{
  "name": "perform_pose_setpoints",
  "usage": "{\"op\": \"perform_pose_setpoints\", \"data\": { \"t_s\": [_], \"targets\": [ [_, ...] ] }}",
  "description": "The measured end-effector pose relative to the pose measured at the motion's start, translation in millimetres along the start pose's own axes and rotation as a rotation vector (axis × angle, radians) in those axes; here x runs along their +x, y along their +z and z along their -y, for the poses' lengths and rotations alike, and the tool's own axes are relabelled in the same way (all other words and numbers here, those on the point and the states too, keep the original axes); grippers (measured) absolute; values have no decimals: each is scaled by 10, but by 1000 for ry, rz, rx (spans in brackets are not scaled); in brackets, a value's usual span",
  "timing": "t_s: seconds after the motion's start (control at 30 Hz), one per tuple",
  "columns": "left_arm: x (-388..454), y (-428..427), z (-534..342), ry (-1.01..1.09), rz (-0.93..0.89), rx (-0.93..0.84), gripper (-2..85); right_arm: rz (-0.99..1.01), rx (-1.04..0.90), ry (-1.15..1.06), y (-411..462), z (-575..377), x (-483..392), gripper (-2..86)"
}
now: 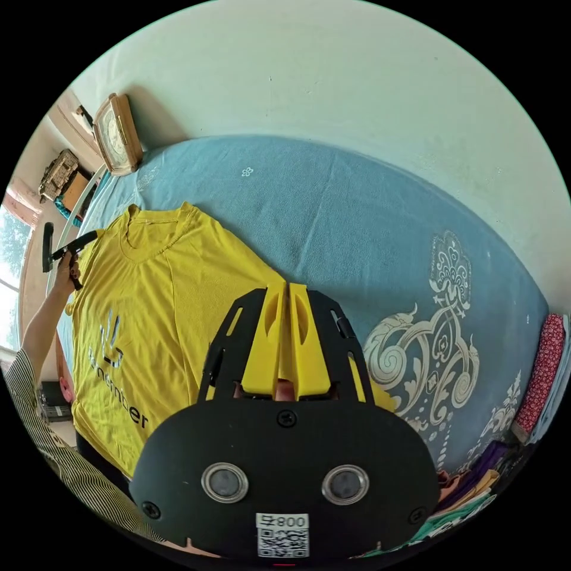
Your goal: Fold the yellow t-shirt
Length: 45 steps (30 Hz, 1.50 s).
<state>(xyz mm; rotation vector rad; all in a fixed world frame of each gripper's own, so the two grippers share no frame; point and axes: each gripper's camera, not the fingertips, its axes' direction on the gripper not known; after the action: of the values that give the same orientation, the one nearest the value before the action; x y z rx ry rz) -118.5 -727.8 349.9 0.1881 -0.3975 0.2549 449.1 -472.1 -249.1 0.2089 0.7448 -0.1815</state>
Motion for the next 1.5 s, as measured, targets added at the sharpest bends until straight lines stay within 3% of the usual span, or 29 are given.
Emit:
{"op": "perform_pose_setpoints", "data": {
  "t_s": [0.17,0.37,0.67,0.97,1.2,1.5],
  "targets": [
    [-245,-345,-287,23,-41,39,48,-49,47,102,-325,-553,567,58],
    [-1016,-588,-799,-174,40,47,52,-6,0,300,-264,-1218,1304,79],
    [-1462,-754,-1108,-262,74,63,9,-34,36,312,-477,-1406,1668,13],
    [-1787,-863,-1292,-303,79,40,33,126,33,466,-382,-1631,2304,46],
    [-2023,-1522,-1870,-291,-99,137,75,95,59,409,-777,-2226,2164,68],
    [-2134,-1933,-2997,-314,12,-28,72,172,-56,336,-825,-3070,1387,86]
  ]
}}
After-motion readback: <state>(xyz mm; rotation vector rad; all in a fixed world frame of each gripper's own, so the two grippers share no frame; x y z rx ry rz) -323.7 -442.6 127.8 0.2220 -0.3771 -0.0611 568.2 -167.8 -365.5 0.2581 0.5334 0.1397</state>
